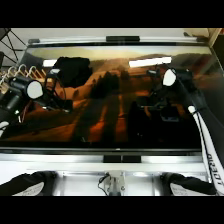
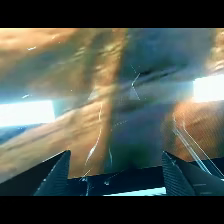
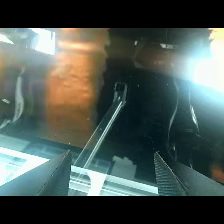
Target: Fold the shirts.
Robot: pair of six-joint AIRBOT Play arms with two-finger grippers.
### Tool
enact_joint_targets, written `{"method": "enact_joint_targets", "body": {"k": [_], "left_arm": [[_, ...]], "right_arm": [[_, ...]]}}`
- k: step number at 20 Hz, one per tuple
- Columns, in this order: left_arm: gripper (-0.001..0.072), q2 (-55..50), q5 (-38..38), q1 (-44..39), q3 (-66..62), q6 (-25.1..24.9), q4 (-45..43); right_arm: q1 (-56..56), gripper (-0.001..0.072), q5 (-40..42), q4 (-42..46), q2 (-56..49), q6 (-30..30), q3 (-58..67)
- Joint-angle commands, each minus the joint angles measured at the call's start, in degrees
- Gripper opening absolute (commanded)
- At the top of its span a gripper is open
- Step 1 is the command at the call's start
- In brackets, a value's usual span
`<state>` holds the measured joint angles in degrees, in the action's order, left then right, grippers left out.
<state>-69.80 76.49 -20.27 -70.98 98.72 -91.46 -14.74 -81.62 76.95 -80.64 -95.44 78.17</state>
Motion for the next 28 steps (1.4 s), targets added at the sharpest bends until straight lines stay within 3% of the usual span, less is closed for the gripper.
{"method": "enact_joint_targets", "body": {"k": [1,15,21,23,24,26,28], "left_arm": [[0.0673,-0.2,0.0,0.0,0.0,0.0,0.0],[0.0672,-0.6,0.0,0.0,0.0,0.0,0.1],[0.0673,-2.7,-10.4,0.0,0.0,0.0,0.0],[0.0672,-3.7,-13.3,-0.1,0.0,6.8,2.7],[0.0672,-4.3,-17.3,-0.1,0.0,7.6,3.6],[0.0671,-6.2,-26.0,0.0,-0.6,5.8,4.3],[0.0665,-12.0,-27.8,2.3,-7.1,2.9,4.0]], "right_arm": [[-0.1,0.063,-0.1,0.0,0.0,0.0,-0.1],[-0.1,0.063,0.0,0.0,0.0,0.0,-0.1],[-0.1,0.063,1.1,-1.4,0.0,0.3,-0.1],[-0.1,0.063,2.5,-1.5,0.0,0.3,-0.1],[-0.1,0.063,2.8,-1.4,0.0,0.3,-0.1],[-0.1,0.063,3.2,-0.8,0.0,0.3,-0.1],[-0.1,0.063,3.7,-1.6,0.0,0.2,-0.1]]}}
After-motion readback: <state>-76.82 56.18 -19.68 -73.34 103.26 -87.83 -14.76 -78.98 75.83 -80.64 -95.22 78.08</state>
